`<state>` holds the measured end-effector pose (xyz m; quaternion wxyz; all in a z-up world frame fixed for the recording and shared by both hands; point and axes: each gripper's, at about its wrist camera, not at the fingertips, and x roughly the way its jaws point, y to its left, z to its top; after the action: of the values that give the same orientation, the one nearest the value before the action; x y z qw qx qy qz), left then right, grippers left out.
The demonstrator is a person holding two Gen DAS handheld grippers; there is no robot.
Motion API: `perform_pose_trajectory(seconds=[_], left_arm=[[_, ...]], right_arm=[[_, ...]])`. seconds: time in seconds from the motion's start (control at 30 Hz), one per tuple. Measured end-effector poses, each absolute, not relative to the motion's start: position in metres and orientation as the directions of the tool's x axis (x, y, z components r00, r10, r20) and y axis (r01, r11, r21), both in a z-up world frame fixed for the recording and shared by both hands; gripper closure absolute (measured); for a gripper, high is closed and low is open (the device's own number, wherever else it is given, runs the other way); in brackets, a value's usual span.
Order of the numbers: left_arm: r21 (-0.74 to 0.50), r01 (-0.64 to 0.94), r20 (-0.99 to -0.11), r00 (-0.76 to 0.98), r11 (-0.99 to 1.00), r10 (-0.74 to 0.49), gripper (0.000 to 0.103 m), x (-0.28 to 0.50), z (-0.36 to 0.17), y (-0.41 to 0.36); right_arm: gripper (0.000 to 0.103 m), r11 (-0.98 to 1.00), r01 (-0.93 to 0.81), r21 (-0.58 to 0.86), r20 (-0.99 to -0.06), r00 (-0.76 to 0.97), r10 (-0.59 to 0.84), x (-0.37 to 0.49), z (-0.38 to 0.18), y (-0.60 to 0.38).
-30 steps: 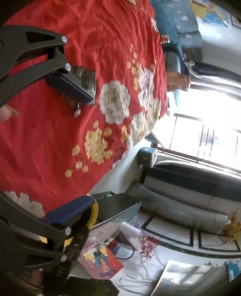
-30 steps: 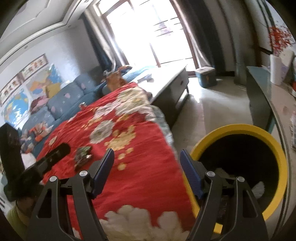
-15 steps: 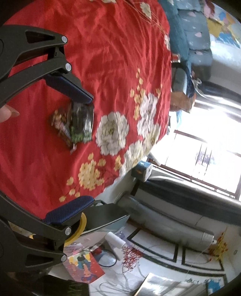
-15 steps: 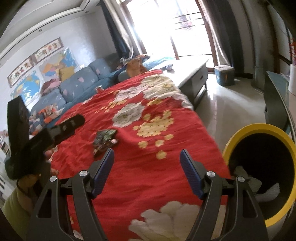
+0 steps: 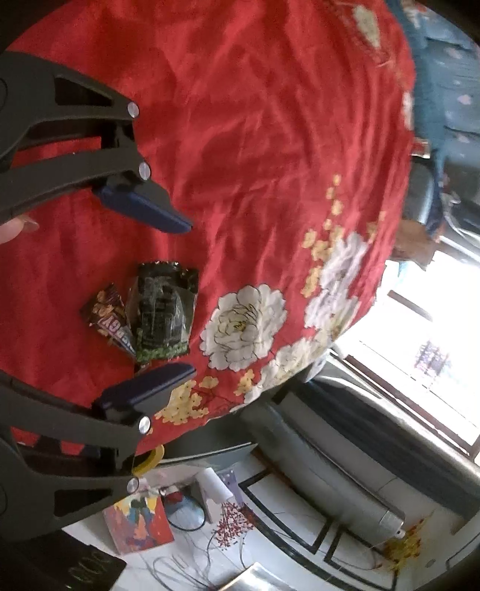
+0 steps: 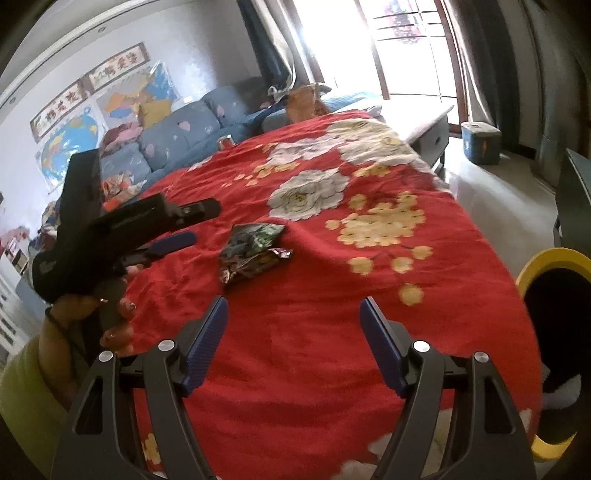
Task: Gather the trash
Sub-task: 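Grasp the dark green wrapper with the left tool while the right tool grasps the brown wrapper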
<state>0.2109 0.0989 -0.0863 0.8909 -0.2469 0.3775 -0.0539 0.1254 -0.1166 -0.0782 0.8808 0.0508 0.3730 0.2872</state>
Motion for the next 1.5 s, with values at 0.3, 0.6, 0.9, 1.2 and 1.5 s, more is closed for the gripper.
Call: perform_pose_trajectory(seconds=[0.3, 0.6, 0.9, 1.2, 1.5], left_arm=[[-0.578, -0.096, -0.647, 0.660, 0.811, -0.383, 0.049, 0.228, -0.113, 0.097], [-0.587, -0.087, -0.645, 0.651, 0.805, -0.399, 0.089, 0.239, -0.118, 0.095], [-0.614, -0.071, -0.585, 0.710, 0.786, -0.392, 0.103, 0.229, -0.108, 0.111], [-0.652, -0.069, -0.580, 0.686, 0.755, -0.438, 0.099, 0.233, -0.113, 0.109], [-0.658, -0.037, -0.595, 0.637, 0.752, -0.490, 0.072, 0.242, -0.122, 0.091]], right_arm=[[0.032, 0.818, -0.496, 0.290, -0.660, 0.515, 0.546, 0.138, -0.089, -0.086], [0.032, 0.814, -0.489, 0.313, -0.674, 0.489, 0.554, 0.153, -0.097, -0.069], [0.032, 0.815, -0.453, 0.362, -0.686, 0.462, 0.562, 0.171, -0.104, -0.056], [0.053, 0.822, -0.425, 0.378, -0.695, 0.456, 0.556, 0.184, -0.110, -0.048], [0.061, 0.794, -0.441, 0.419, -0.678, 0.430, 0.597, 0.178, -0.111, -0.059]])
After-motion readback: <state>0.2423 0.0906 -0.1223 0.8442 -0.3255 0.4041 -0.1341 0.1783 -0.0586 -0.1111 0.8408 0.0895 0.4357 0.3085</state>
